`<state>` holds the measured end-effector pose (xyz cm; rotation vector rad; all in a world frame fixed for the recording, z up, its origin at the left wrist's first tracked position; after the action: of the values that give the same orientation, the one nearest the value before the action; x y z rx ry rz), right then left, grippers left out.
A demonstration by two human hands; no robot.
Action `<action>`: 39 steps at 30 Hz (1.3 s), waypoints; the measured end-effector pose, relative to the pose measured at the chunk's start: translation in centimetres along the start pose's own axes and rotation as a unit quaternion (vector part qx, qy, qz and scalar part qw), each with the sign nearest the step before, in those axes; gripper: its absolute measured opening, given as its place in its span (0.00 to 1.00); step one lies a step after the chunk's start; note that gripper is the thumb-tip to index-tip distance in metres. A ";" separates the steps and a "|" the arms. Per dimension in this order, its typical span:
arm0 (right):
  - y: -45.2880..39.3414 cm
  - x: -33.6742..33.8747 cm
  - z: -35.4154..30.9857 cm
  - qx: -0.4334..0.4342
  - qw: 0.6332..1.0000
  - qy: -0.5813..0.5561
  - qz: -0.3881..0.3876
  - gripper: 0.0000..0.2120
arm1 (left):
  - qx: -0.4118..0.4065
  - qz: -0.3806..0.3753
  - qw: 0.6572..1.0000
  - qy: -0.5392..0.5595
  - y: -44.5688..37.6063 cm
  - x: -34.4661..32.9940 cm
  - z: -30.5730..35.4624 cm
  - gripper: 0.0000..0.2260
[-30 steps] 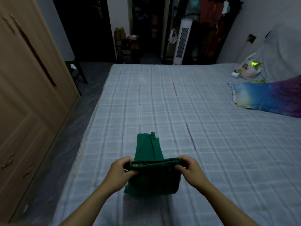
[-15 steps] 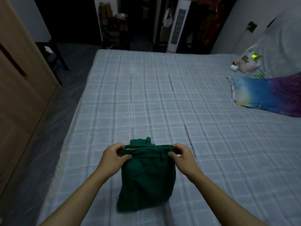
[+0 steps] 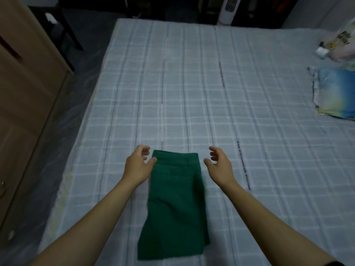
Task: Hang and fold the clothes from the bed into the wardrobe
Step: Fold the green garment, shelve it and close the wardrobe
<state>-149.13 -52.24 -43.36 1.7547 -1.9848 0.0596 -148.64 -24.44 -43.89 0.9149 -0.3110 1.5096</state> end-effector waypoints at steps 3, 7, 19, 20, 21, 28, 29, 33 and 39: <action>-0.5 -1.4 2.7 0.013 0.998 0.055 -0.019 0.21 | 0.009 -0.031 0.998 -0.044 0.0 -2.9 -2.2 0.15; 0.7 -4.5 6.7 0.075 0.976 0.176 -0.106 0.21 | -0.058 -0.063 0.978 -0.191 1.6 -7.1 -5.6 0.18; 1.1 -12.9 21.8 0.192 0.905 0.348 -0.150 0.34 | -0.235 -0.074 0.872 -0.422 0.6 -19.1 -14.8 0.33; 0.9 -13.3 22.6 0.197 0.904 0.351 -0.145 0.34 | -0.242 -0.072 0.873 -0.418 0.3 -19.7 -15.2 0.33; 0.8 -13.5 22.7 0.201 0.902 0.354 -0.142 0.34 | -0.249 -0.067 0.872 -0.417 0.1 -19.8 -15.4 0.33; 1.0 -13.2 22.3 0.205 0.901 0.357 -0.139 0.33 | -0.269 -0.062 0.875 -0.398 0.1 -19.7 -15.3 0.33; 1.0 -13.3 22.2 0.209 0.902 0.353 -0.137 0.33 | -0.270 -0.063 0.877 -0.392 0.0 -19.7 -15.3 0.34; 1.2 -13.0 21.6 0.218 0.904 0.345 -0.129 0.33 | -0.267 -0.076 0.888 -0.367 0.0 -18.9 -15.1 0.35; 2.6 -10.8 19.1 0.201 0.926 0.279 -0.159 0.31 | -0.301 0.014 0.911 -0.280 5.9 -14.3 -14.9 0.33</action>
<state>-157.23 -48.42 -63.52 1.9969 -1.3199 0.8123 -160.86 -25.70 -61.52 0.8140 -1.1449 1.0392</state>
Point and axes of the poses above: each hand's wrist, its own y-axis away from the middle knuckle, its own x-axis out of the back of the hand, z = x × y, the point moved 4 cm from there along -y, towards the middle knuckle, and after that the axes turned 13 degrees about -y, right-handed, at the moved point
